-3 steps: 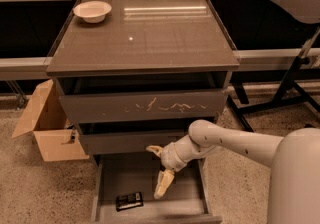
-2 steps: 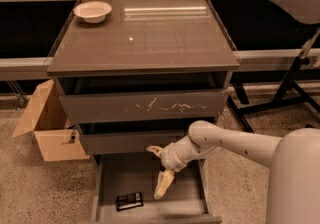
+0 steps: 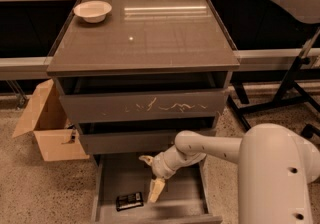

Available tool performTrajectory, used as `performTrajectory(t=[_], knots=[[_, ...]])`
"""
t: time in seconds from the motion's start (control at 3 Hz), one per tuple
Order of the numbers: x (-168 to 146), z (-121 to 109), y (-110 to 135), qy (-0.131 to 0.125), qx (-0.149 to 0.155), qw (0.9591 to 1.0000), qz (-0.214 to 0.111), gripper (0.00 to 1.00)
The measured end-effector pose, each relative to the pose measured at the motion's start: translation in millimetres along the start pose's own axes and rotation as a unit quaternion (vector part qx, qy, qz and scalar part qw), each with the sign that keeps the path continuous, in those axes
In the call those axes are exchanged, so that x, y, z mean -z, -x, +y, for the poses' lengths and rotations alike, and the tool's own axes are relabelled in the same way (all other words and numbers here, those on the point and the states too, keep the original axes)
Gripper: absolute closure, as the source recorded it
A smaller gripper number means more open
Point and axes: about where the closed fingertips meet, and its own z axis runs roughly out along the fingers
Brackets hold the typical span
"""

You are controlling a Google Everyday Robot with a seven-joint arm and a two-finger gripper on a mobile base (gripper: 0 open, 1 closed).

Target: Pick rxbar chocolate from bottom drawer and place on counter

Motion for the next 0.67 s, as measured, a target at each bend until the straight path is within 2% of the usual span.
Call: performTrajectory(t=[0.33,0.67], knots=[[-45,-5,-21,0.023,0.003,0.9997,0.001,0.0],[-97,-11,-45,0.04,-0.002,0.9991,-0.016,0.0]])
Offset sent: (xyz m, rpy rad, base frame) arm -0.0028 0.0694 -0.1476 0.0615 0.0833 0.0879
